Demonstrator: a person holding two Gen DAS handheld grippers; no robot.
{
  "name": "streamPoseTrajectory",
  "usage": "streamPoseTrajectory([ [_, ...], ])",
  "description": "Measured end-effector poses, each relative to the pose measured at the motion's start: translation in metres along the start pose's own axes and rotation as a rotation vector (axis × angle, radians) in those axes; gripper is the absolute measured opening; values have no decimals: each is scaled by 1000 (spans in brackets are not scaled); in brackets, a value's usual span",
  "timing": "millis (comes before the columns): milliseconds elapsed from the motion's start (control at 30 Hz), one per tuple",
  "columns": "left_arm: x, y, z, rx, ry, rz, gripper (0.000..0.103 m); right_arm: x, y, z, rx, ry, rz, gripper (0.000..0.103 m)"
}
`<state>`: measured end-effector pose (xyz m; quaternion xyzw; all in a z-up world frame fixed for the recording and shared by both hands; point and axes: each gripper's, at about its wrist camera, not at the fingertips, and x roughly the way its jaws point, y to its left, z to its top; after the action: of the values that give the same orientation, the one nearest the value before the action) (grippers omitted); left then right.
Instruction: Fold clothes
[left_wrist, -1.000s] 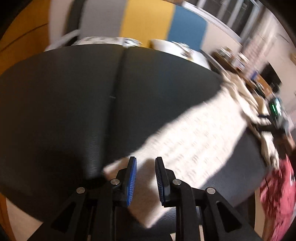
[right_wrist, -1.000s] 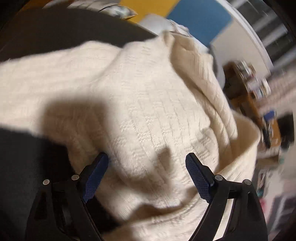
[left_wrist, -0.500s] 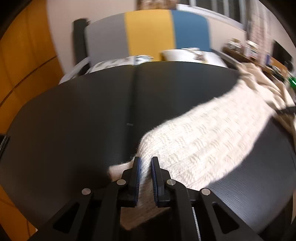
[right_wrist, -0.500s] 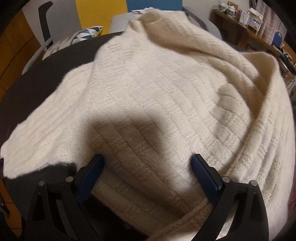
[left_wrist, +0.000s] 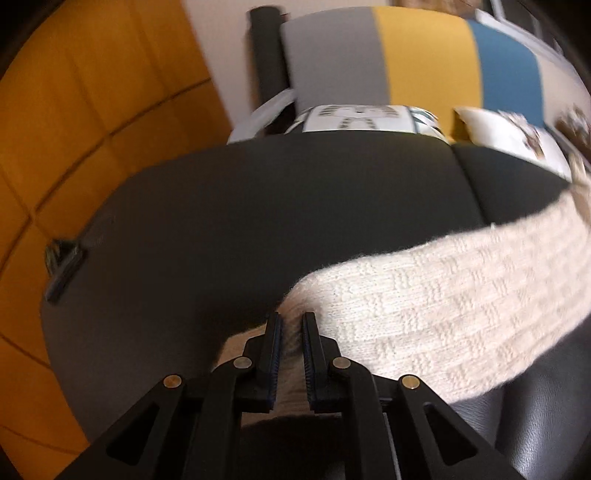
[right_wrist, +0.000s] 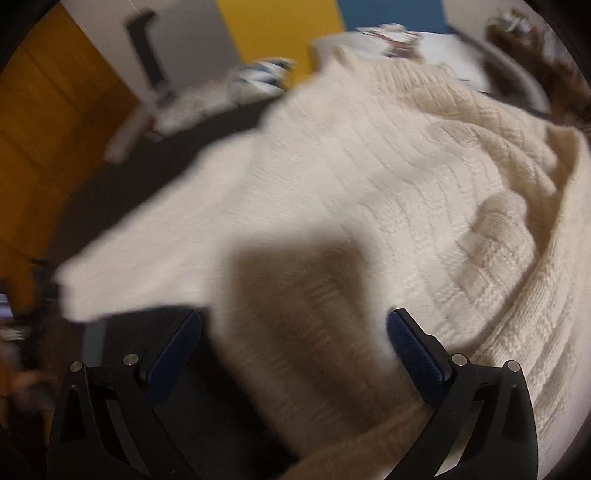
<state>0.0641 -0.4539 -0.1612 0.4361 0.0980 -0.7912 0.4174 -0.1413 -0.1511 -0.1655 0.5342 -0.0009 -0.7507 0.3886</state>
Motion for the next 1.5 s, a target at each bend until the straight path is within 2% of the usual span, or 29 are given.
streamPoseTrajectory([
  [33,-5,6,-1,-11,-13,-7,11,-10,3,-2,5,-22,54,103],
  [100,-18,13,-6,-30,-41,-39,12,-38,6,-15,-15,-71,81,103],
  [233,-42,12,-20,-46,-67,-105,12,-100,-42,-28,-22,-154,-36,103],
  [300,-52,6,-28,-45,-70,-140,12,-123,-60,-51,26,-177,-92,103],
  [367,-58,1,-36,-43,-67,-167,12,-130,-85,-67,100,-184,-68,102],
  [433,-58,-1,-45,-36,-49,-175,12,-128,-103,-83,171,-176,9,85],
  [467,-60,-2,-49,-34,-41,-184,12,-126,-106,-88,184,-177,33,83],
  [500,-61,-2,-54,-31,-33,-194,12,-122,-103,-89,171,-185,41,82],
  [600,-76,-2,-62,-29,-36,-214,12,-117,-95,-92,129,-205,29,66],
  [700,-83,8,-60,-34,-49,-236,12,-100,-98,-86,165,-204,27,65],
  [767,-85,11,-62,-27,-43,-244,12,-89,-103,-83,198,-235,39,65],
  [800,-84,10,-62,-21,-38,-247,12,-84,-104,-81,210,-245,38,59],
  [867,-84,7,-63,-6,-29,-248,12,-75,-104,-78,215,-235,5,20],
  [900,-82,6,-61,-1,-28,-247,12,-70,-102,-76,207,-215,-27,7],
  [967,-78,3,-59,-2,-24,-249,12,-71,-94,-73,179,-218,-76,7],
  [1100,-77,4,-58,-38,-16,-287,12,-113,-77,-63,95,-309,-95,7],
  [1167,-75,6,-56,-81,5,-361,12,-148,-73,-52,32,-370,-152,7],
  [1233,-74,6,-54,-123,23,-450,12,-178,-77,-39,-28,-406,-262,7],
  [1300,-77,2,-53,-137,19,-521,12,-185,-103,-27,-40,-364,-404,7],
  [1400,-81,-5,-50,-143,12,-535,12,-182,-151,-12,-19,-263,-595,7],
  [1467,-79,1,-47,-175,14,-509,12,-180,-184,-2,-4,-195,-721,8],
  [1500,-78,11,-47,-203,12,-493,12,-180,-200,0,28,-169,-750,10],
])
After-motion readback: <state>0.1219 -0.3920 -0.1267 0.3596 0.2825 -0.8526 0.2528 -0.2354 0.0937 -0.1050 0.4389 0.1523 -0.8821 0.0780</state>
